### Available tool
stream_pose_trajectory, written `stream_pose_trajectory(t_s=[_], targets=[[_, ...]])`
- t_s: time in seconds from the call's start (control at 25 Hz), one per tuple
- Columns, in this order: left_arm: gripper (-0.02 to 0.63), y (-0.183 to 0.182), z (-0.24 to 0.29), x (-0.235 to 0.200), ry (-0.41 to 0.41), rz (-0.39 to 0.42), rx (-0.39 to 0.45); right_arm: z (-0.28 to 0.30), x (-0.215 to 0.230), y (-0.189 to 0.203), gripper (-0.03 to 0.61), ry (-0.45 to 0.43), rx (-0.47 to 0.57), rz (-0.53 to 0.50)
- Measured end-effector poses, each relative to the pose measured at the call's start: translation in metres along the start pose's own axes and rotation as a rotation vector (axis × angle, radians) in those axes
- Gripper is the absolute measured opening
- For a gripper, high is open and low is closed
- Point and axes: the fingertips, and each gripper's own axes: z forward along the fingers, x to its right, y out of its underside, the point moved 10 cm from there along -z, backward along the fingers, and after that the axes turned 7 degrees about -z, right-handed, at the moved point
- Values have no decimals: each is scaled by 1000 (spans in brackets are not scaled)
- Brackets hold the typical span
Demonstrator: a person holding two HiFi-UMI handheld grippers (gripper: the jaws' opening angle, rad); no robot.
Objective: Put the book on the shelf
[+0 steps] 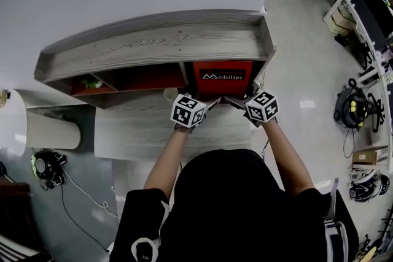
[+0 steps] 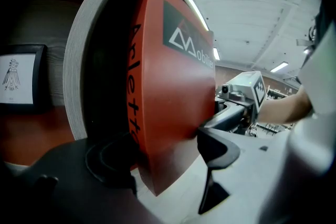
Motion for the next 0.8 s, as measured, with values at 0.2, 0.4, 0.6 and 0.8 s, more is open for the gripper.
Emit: stream_pose_trajectory(t_s=[0.2, 0.4, 0.6, 0.8], targets=[[350, 1, 5, -3, -12, 12, 3, 4, 5, 4, 327, 12, 1, 20], [350, -3, 2, -1, -16, 13, 21, 2, 4, 3, 328, 25, 25, 32], [350, -7, 1, 2, -51, 57, 22, 2, 6, 1, 333, 27, 33, 31], [350, -5, 3, 3, -88, 109, 16, 5, 4, 1, 336, 70, 9, -56]])
